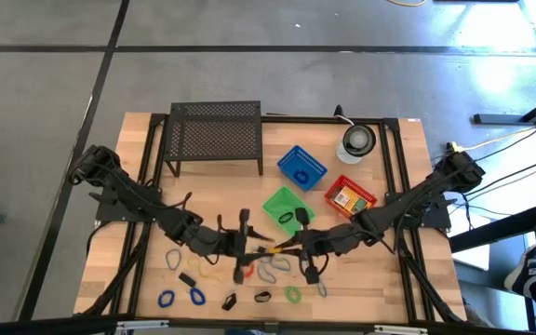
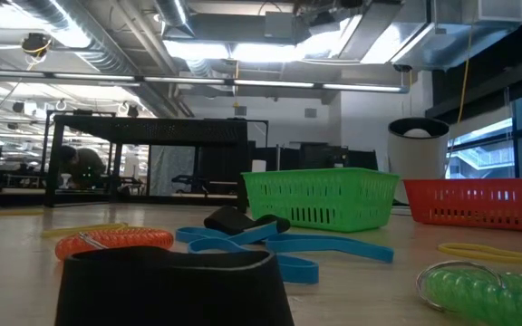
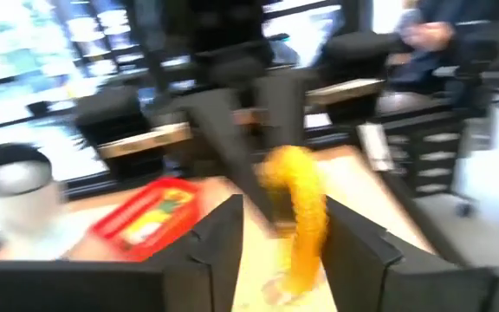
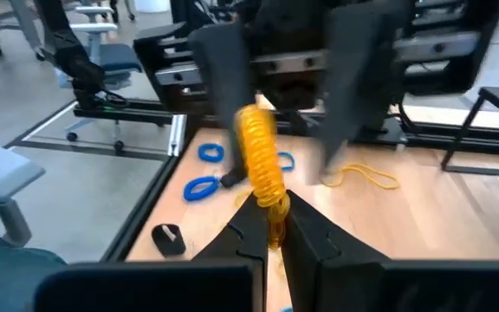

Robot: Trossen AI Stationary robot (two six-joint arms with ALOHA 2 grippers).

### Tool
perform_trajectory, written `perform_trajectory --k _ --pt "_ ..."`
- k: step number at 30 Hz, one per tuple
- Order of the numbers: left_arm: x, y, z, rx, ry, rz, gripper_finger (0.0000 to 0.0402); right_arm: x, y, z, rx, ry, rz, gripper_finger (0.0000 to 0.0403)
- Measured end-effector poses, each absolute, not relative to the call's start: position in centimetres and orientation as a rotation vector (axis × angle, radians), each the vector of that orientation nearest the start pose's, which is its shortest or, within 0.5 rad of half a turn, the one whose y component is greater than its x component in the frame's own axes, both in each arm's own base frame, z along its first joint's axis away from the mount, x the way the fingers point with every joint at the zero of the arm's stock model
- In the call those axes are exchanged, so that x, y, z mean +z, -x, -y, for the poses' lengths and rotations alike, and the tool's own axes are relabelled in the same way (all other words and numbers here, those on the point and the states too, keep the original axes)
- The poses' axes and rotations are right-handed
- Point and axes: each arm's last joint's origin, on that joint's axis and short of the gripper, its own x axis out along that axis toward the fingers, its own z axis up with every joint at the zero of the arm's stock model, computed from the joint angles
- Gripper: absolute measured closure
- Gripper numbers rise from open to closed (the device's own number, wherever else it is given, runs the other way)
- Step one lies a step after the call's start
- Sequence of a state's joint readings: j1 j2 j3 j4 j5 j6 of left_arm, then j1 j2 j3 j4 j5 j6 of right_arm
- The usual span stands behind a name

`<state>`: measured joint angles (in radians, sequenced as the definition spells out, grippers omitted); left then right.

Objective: Pick & Place Office Desk Supplies
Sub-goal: Put the yellow spring keychain into the blue basket

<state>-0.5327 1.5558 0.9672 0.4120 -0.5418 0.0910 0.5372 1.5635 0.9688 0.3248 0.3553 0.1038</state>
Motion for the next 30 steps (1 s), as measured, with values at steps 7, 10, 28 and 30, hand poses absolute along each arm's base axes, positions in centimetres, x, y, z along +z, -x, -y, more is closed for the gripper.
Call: perform_trajectory --k 7,10,28,30 --pt "26.4 -30.2 15.9 0.219 -0.183 -0.162 0.0234 24.6 -30.1 -15.3 -0.035 -0.030 -0.362 0.0379" --pt "26.2 -30.2 15.5 0.260 -0.155 -0.182 0.0233 24.1 -30.1 -14.2 -0.132 -0.062 -0.412 0.0377" --pt "25.3 -30.2 14.9 0.280 -0.119 -0.251 0.0233 20.9 -29.9 -0.7 -0.821 -0.280 -0.702 0.0378" --pt "25.3 -30.2 15.0 0.279 -0.122 -0.254 0.0233 20.3 -30.2 0.2 -0.850 -0.328 -0.716 0.0378"
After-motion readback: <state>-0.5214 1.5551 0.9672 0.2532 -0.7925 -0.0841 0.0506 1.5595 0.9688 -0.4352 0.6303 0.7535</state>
